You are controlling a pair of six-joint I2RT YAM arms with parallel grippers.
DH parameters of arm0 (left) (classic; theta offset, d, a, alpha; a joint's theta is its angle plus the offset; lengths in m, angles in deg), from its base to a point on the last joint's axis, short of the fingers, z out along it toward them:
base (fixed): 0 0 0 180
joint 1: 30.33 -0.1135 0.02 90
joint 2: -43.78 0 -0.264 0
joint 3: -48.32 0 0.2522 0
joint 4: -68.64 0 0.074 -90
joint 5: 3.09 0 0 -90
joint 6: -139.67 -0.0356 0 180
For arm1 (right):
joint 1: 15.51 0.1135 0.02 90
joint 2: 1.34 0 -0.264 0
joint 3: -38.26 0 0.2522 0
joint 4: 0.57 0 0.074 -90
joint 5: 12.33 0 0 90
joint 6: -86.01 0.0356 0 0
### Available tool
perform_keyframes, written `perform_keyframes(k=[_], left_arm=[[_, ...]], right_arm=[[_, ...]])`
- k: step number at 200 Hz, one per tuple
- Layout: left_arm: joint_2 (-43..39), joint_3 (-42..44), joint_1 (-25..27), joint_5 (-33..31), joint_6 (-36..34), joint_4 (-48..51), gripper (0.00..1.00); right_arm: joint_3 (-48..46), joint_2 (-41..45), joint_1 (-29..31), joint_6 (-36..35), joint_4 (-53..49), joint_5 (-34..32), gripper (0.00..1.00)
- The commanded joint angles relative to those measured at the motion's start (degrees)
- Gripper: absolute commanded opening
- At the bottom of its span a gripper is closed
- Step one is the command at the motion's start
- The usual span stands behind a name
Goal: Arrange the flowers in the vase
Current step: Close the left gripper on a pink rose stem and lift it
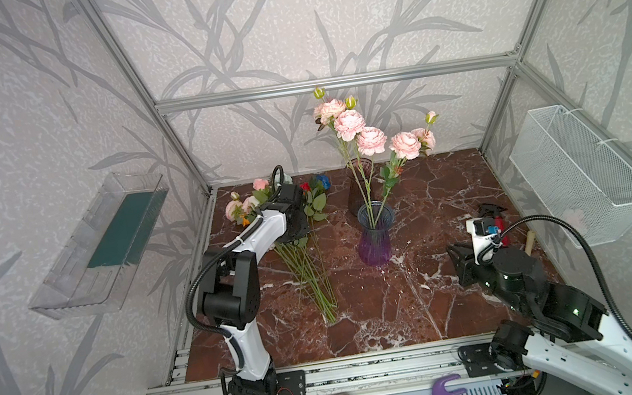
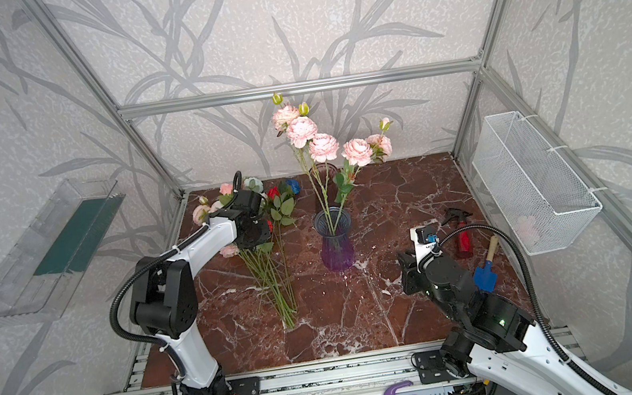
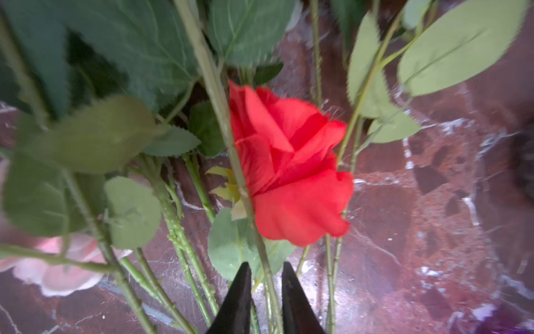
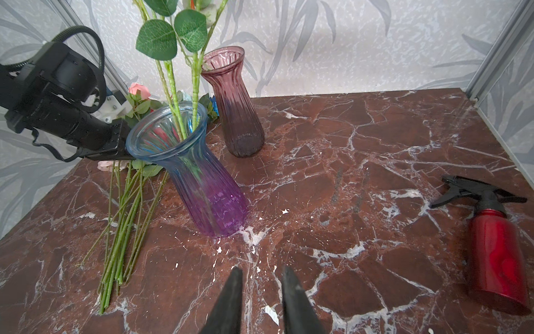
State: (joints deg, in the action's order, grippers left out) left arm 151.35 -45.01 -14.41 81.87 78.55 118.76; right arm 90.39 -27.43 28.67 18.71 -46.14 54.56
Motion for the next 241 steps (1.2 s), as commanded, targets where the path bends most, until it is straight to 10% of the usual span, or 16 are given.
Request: perform_keyframes(k=[1, 131, 241], left_arm=[[0.99, -2.39, -0.28, -1.64, -0.16, 2.98, 0.21], [1.04, -3.84, -0.36, 1.32, -1.46, 1.1, 0.06], [-28.16, 11.4, -0.37, 13.46, -5.4, -16.94, 0.0]], right_arm=[[0.12, 0.6, 0.11, 0.5, -0.62, -1.4, 0.26], [-1.3, -0.58, 0.1, 1.57, 1.92, -0.63, 0.26], [1.33, -2.65, 0.11, 0.65, 4.29, 0.91, 0.26]])
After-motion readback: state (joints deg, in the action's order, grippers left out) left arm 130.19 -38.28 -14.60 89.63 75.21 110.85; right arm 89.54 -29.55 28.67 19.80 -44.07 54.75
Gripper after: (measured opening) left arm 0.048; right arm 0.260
